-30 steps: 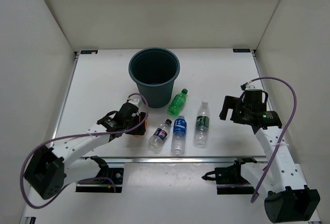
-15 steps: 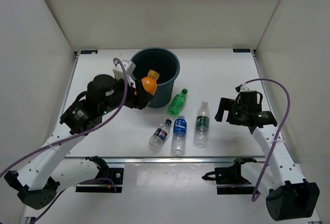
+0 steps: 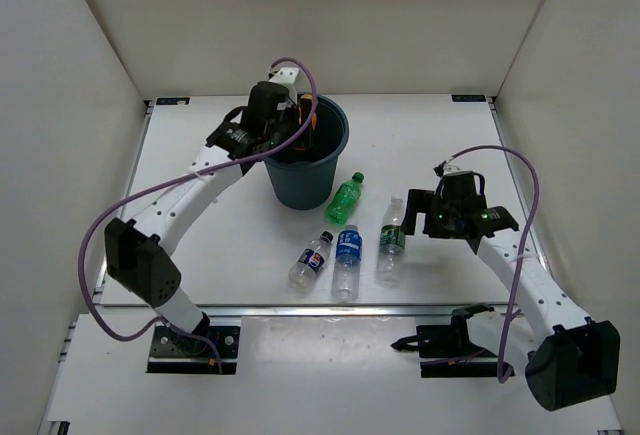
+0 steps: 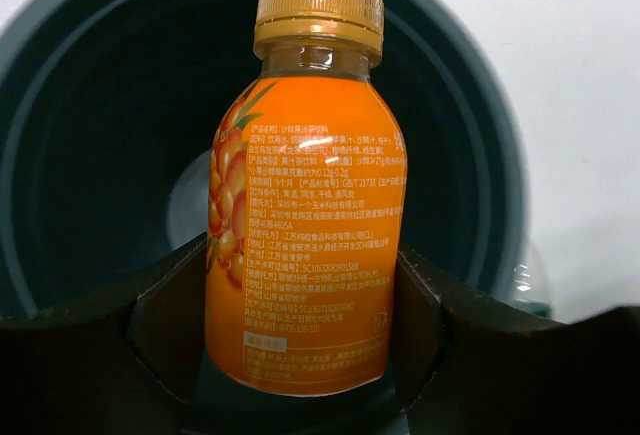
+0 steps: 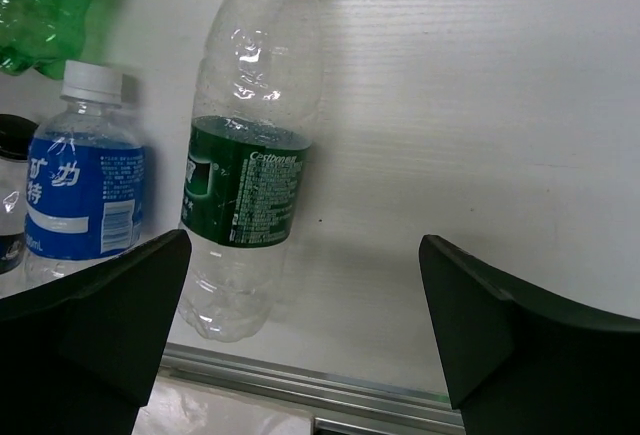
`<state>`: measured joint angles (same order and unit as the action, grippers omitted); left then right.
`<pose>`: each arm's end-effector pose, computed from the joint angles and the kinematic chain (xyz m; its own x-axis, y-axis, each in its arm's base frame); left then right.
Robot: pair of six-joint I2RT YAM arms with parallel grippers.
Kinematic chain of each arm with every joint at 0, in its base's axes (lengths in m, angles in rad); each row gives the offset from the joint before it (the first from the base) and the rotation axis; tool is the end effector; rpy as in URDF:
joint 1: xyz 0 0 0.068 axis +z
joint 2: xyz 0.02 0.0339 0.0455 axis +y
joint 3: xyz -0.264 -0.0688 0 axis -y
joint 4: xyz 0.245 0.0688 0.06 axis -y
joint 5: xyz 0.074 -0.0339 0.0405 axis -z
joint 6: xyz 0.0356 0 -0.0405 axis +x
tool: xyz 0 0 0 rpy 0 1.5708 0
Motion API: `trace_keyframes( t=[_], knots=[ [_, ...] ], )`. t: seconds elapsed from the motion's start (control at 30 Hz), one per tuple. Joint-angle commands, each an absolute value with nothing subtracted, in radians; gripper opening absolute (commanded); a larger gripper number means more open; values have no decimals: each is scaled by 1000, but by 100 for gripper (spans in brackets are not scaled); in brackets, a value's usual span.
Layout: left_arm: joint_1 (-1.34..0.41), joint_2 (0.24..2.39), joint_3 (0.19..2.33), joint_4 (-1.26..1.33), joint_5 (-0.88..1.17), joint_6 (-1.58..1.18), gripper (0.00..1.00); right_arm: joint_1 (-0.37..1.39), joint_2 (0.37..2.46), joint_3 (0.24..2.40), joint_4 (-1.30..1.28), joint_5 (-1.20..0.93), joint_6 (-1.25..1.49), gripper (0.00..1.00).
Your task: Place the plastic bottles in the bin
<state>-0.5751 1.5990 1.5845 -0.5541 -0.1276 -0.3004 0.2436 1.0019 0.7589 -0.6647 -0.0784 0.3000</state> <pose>0.3091 -0.1949 0.3750 -0.5646 0.0162 -0.8252 0.2957 0.9374 -0.1839 0.1909 0.0503 0.2489 -0.8156 0.1009 -0.5698 -0.0484 0.9693 0.2409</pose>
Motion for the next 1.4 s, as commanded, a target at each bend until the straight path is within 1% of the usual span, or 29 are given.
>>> trace_keyframes(
  t=[0.0,0.1,0.13,0.3,0.4,0.5,0.57,0.6,0.63,0.67,0.7,0.73,0.77,0.87,0.9,0.93,1.03,1.1,1.13,1.2,1.23,1.33,1.37],
  knots=[
    [-569,1519,1612,-531,-187,-290,59,274,1052,793,-610,-45,322,95],
    [-563,1531,1614,-569,-190,-279,84,333,1109,807,-607,-9,330,95],
    [-564,1531,1620,-581,-186,-281,99,354,1120,798,-588,-3,336,96],
    [-571,1493,1657,-627,-224,-256,99,402,1236,811,-537,-3,368,98],
    [-561,1413,1649,-658,-264,-247,99,417,1290,818,-503,-5,386,98],
    [-543,1309,1547,-699,-314,-259,99,426,1340,814,-469,0,388,96],
    [-505,1188,1400,-730,-328,-278,98,428,1389,822,-472,29,394,93],
    [-503,1152,1370,-739,-331,-308,99,429,1393,830,-472,37,399,92],
    [-485,1084,1295,-768,-336,-324,99,428,1413,828,-479,35,399,88],
    [-462,1015,1223,-794,-339,-348,98,426,1417,830,-477,31,406,78],
    [-434,941,1186,-811,-345,-383,98,422,1422,822,-469,28,411,71],
    [-423,905,1114,-839,-347,-402,99,416,1422,822,-465,19,423,56],
    [-382,838,1036,-866,-327,-425,98,405,1422,825,-471,18,420,47],
    [-296,724,861,-926,-269,-449,99,377,1387,854,-492,40,411,38],
    [-281,698,812,-940,-259,-480,99,370,1368,879,-517,44,402,37],
    [-294,687,819,-939,-268,-489,99,362,1362,896,-544,46,387,36],
    [-373,661,824,-927,-317,-532,99,334,1312,1009,-593,51,332,32],
    [-358,675,813,-914,-286,-513,98,334,1305,1163,-617,51,289,28],
    [-324,683,798,-911,-256,-500,99,337,1310,1213,-629,49,266,28],
    [-304,672,756,-872,-160,-480,99,382,1370,1433,-647,61,224,28],
    [-301,673,738,-865,-153,-492,99,394,1390,1492,-652,54,192,29],
    [-324,672,739,-842,-167,-503,98,491,1524,1823,-650,49,152,29],
    [-331,681,738,-839,-169,-505,98,506,1589,1866,-644,40,146,29]
  ],
)
